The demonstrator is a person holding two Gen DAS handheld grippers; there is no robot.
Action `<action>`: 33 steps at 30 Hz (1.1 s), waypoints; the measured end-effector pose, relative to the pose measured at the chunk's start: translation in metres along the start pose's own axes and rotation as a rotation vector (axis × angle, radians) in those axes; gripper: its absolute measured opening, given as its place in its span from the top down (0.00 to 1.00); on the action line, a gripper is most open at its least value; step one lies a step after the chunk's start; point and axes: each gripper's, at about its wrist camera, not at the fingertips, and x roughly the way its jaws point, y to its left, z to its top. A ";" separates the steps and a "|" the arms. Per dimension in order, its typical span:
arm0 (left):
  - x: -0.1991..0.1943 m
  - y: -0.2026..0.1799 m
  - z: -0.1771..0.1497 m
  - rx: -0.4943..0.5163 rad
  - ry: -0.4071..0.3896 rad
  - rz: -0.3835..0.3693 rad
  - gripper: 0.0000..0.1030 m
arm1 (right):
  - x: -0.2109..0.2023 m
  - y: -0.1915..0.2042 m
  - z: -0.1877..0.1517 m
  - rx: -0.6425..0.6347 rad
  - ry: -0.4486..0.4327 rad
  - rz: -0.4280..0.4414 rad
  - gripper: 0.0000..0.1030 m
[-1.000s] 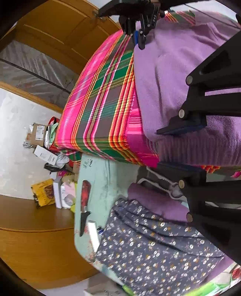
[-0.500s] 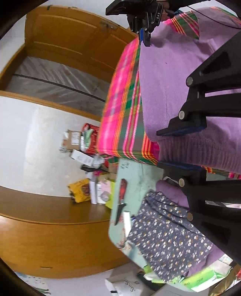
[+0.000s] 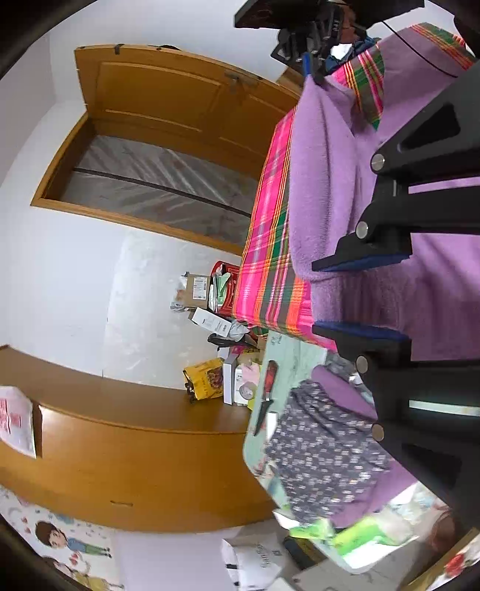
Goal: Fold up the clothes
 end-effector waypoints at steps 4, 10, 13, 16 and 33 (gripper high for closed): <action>-0.015 -0.001 -0.035 -0.022 0.025 0.012 0.74 | -0.005 0.036 -0.023 -0.017 0.032 0.037 0.94; -0.021 -0.004 -0.088 -0.061 0.122 0.027 0.73 | 0.023 0.074 -0.074 0.036 0.163 0.116 0.92; -0.028 -0.004 -0.109 -0.093 0.170 0.028 0.72 | 0.031 0.082 -0.094 0.084 0.224 0.144 0.88; -0.042 -0.004 -0.122 -0.118 0.195 0.043 0.72 | 0.027 0.085 -0.105 0.113 0.226 0.171 0.86; -0.046 0.002 -0.141 -0.593 0.164 -0.059 0.55 | -0.013 0.062 -0.112 0.070 0.138 0.026 0.66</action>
